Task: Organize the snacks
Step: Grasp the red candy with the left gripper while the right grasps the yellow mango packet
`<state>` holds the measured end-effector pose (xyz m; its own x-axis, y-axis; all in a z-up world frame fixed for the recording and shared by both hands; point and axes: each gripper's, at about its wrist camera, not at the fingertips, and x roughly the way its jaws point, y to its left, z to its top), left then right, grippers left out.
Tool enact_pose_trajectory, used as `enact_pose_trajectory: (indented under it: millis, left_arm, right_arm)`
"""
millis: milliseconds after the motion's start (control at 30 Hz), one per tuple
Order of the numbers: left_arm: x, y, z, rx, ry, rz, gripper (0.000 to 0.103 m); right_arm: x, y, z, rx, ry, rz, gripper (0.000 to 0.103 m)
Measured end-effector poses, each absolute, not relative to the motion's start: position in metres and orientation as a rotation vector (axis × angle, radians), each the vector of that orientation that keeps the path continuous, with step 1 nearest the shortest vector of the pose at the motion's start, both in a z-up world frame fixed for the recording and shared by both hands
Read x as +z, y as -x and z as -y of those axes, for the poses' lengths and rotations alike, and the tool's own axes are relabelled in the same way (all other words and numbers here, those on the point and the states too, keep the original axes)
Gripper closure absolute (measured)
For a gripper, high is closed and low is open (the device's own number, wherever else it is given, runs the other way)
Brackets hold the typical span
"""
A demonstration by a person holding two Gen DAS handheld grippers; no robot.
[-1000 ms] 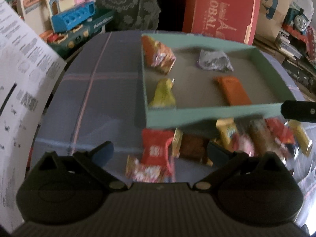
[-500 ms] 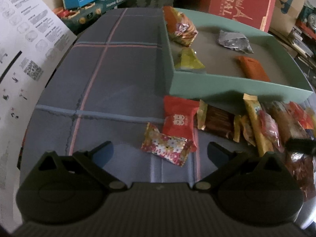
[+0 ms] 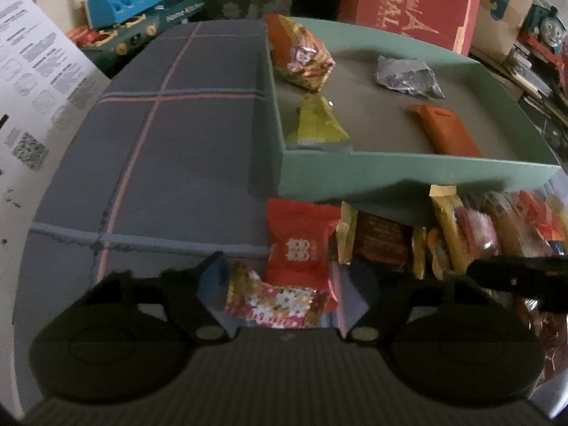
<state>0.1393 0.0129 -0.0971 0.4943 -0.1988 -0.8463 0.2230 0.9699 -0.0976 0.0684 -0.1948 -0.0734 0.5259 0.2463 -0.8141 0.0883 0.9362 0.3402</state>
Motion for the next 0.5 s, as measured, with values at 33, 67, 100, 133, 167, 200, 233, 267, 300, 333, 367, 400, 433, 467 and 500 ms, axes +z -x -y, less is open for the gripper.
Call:
enact_pose_trajectory:
  millis: [33,67,100,133,167,200,233,267,300,333,367,400,433,467,500]
  left_arm:
    - [-0.097,-0.139,-0.012,-0.256,-0.04,-1.008,0.046]
    - [-0.097,-0.139,-0.011,-0.266,-0.051,-1.001,0.058]
    - [-0.097,-0.138,-0.011,-0.278,-0.054,-0.997,0.063]
    - [-0.097,-0.137,-0.011,-0.294,-0.052,-0.997,0.067]
    - [-0.097,-0.136,-0.011,-0.306,-0.054,-0.997,0.067]
    - [-0.097,-0.134,-0.011,-0.316,-0.062,-0.994,0.067]
    - [-0.097,-0.131,-0.011,-0.323,-0.067,-0.991,0.067]
    - [-0.097,-0.128,-0.012,-0.328,-0.07,-0.991,0.067]
    - [-0.097,-0.125,-0.013,-0.332,-0.067,-0.992,0.067]
    - [-0.097,-0.121,-0.015,-0.338,-0.059,-0.997,0.067]
    - [-0.096,-0.117,-0.016,-0.346,-0.051,-1.003,0.067]
    - [-0.096,-0.114,-0.018,-0.351,-0.045,-1.007,0.067]
    - [-0.096,-0.109,-0.019,-0.355,-0.043,-1.01,0.067]
    - [-0.096,-0.105,-0.02,-0.361,-0.042,-1.013,0.067]
    - [-0.096,-0.1,-0.021,-0.367,-0.038,-1.016,0.067]
  right_arm:
    - [-0.075,-0.07,0.196,0.097,-0.367,-1.021,0.06]
    - [-0.076,-0.071,0.195,0.099,-0.366,-1.022,0.06]
    - [-0.077,-0.072,0.193,0.102,-0.36,-1.021,0.06]
    - [-0.077,-0.073,0.191,0.107,-0.354,-1.02,0.057]
    - [-0.079,-0.074,0.188,0.112,-0.346,-1.021,0.056]
    - [-0.08,-0.075,0.186,0.113,-0.334,-1.023,0.055]
    - [-0.081,-0.076,0.183,0.114,-0.321,-1.025,0.054]
    - [-0.083,-0.076,0.18,0.115,-0.305,-1.025,0.054]
    - [-0.083,-0.076,0.178,0.116,-0.293,-1.015,0.054]
    - [-0.083,-0.075,0.176,0.117,-0.278,-1.012,0.056]
    - [-0.083,-0.074,0.176,0.12,-0.27,-1.011,0.059]
    - [-0.082,-0.073,0.176,0.126,-0.27,-1.012,0.063]
    - [-0.081,-0.071,0.175,0.133,-0.269,-1.015,0.065]
    - [-0.081,-0.069,0.174,0.144,-0.267,-1.021,0.066]
    - [-0.082,-0.066,0.173,0.155,-0.27,-1.028,0.066]
